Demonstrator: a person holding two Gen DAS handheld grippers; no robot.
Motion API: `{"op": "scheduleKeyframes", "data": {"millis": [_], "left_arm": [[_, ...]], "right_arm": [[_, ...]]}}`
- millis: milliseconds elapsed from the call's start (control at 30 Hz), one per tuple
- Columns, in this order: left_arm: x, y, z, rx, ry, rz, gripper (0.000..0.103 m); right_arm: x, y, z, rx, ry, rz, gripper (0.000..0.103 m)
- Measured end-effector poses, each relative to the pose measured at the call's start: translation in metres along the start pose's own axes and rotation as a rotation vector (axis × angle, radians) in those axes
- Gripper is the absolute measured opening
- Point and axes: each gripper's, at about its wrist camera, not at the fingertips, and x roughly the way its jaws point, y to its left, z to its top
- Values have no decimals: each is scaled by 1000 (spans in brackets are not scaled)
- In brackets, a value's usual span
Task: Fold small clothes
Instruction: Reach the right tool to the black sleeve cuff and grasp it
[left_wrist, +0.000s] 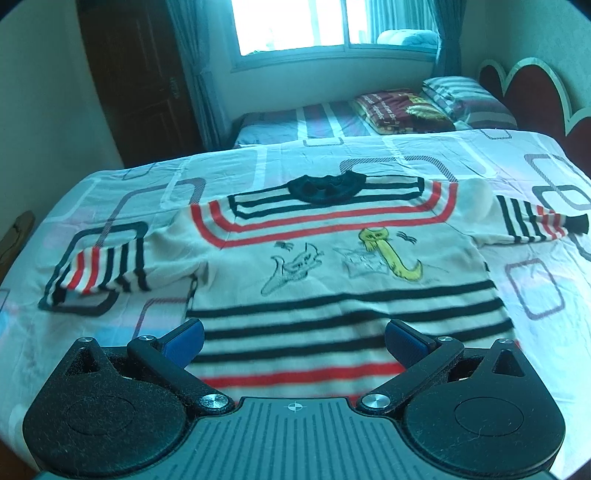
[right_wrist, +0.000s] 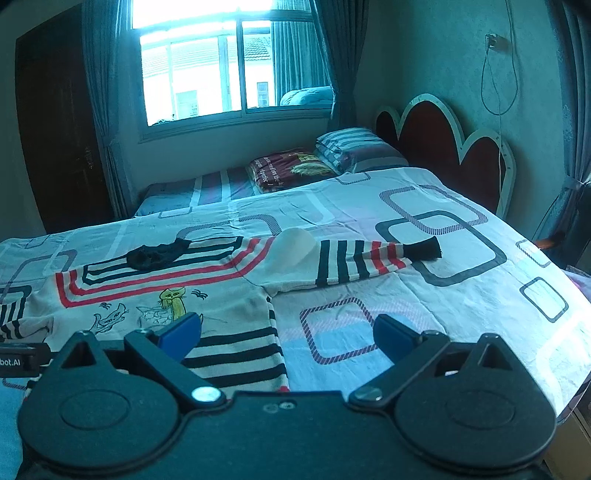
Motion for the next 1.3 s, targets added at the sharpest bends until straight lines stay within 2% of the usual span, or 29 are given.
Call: {"op": "scheduleKeyframes", "data": {"millis": [167, 333, 467, 667, 800, 967, 1167, 1233, 1300], "left_arm": [[47, 12, 26, 10, 29, -44, 103], [84, 6, 42, 38, 56, -65, 103], [112, -7, 53, 40, 80, -71, 103], [153, -33, 69, 35, 73, -73, 103], [182, -58, 80, 16, 96, -70, 103], [213, -92, 96, 21, 119, -76, 103], [240, -116, 108, 19, 139, -59, 103], [248, -121, 110, 17, 154, -53, 103], [254, -124, 110, 13, 172, -43, 103]], "right_arm": [[35, 8, 11, 44, 35, -55, 82], [66, 9, 16, 49, 63, -119, 82], [98, -5, 23, 76, 101, -150, 81], [161, -59, 35, 131, 151, -216, 81], [205, -108, 37, 203, 205, -235, 73], [253, -155, 38, 260, 253, -254, 71], [296, -195, 45, 382, 269, -216, 66], [309, -202, 47, 401, 275, -209, 63], [320, -206, 49, 406, 278, -213, 54]]}}
